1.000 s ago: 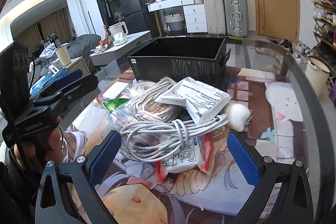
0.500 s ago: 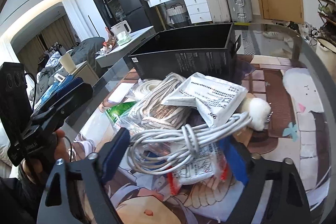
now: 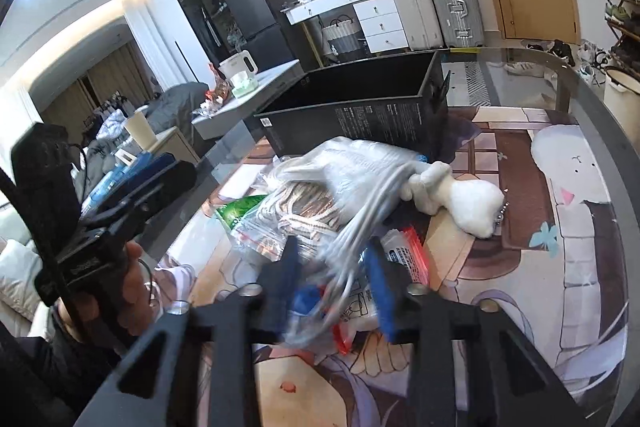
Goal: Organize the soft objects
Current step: 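Lower the right gripper onto the coiled white cable and close it, then lift the white cable with the right gripper while the left gripper approaches the green bag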
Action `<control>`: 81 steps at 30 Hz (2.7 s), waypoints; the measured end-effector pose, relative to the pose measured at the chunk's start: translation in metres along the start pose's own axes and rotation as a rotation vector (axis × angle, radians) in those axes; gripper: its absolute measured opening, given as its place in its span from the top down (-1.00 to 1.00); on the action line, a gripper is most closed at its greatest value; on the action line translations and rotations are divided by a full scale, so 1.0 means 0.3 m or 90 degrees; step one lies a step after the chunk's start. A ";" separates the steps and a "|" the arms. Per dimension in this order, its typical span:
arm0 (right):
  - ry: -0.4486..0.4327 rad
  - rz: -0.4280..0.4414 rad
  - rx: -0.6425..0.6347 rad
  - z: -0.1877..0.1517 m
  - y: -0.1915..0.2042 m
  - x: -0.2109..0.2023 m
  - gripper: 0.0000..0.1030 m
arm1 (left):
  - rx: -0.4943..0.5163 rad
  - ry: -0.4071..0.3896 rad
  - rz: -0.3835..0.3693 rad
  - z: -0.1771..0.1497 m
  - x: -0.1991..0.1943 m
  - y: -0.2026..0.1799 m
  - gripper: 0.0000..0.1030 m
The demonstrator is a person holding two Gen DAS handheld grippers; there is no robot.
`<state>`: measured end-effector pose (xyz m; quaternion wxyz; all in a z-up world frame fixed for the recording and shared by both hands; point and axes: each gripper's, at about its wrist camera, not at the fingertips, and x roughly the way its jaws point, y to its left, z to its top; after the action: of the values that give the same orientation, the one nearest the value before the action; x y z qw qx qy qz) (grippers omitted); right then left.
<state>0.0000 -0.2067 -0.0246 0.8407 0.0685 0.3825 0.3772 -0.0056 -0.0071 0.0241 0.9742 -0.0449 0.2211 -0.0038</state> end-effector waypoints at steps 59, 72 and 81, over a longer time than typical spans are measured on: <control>-0.019 -0.019 -0.035 -0.019 0.026 -0.053 0.45 | 0.022 0.151 -0.045 -0.031 0.112 -0.001 -1.00; -0.047 -0.011 -0.026 -0.010 0.024 -0.092 0.45 | 0.072 0.215 -0.049 -0.059 0.150 -0.039 -1.00; -0.065 -0.012 -0.020 -0.006 0.020 -0.115 0.45 | 0.073 0.198 -0.073 -0.042 0.123 -0.053 -1.00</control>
<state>-0.0192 -0.2265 -0.0031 0.8637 0.0707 0.3334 0.3714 0.0226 -0.0251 -0.0018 0.9274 -0.0008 0.3656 -0.0789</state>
